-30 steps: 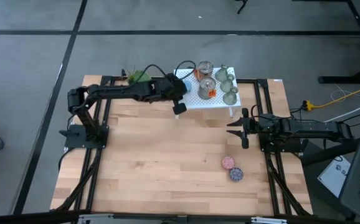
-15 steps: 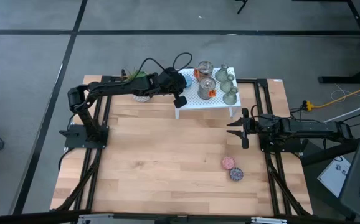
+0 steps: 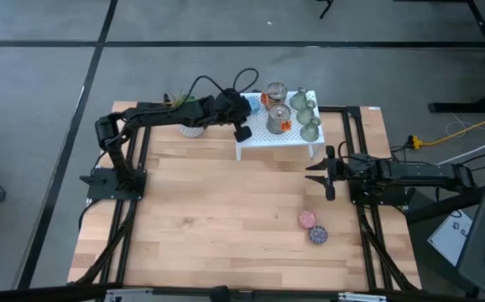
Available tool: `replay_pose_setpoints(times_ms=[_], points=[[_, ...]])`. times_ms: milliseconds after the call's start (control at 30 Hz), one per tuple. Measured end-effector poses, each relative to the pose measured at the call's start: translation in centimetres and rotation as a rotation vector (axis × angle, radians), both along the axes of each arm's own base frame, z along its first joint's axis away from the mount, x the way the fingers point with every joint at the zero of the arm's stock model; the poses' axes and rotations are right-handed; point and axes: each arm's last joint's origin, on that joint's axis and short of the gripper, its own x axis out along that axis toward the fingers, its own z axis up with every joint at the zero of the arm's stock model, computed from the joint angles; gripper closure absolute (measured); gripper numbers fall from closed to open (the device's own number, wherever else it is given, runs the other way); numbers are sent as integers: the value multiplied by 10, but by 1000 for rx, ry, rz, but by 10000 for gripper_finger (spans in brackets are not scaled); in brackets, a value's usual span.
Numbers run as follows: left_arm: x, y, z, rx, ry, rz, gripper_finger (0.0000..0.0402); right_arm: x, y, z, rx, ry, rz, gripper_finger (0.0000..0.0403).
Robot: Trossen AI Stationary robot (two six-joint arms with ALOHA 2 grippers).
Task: Pick & Place candle stick holders
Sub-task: Put the blue scented candle on the shelf, then adjust the scented candles on the table
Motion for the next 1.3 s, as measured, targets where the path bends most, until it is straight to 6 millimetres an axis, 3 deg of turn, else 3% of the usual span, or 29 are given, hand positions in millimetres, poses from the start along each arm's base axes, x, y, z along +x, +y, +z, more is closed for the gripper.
replay_pose_setpoints(times_ms=[233, 433, 667, 1000, 1167, 1300], points=[[2, -11, 5, -10, -15, -39, 400, 0, 0, 0, 0, 0, 0, 268], [11, -35, 7, -7, -17, -100, 400, 0, 0, 0, 0, 0, 0, 268], [21, -79, 10, -2, -6, -214, 400, 0, 0, 0, 0, 0, 0, 268], [2, -144, 40, -24, 9, -363, 400, 0, 0, 0, 0, 0, 0, 268], [-2, -178, 34, 23, 85, -369, 400, 0, 0, 0, 0, 0, 0, 268], [-7, -199, 15, 37, 87, -382, 399, 0, 0, 0, 1, 0, 0, 268]])
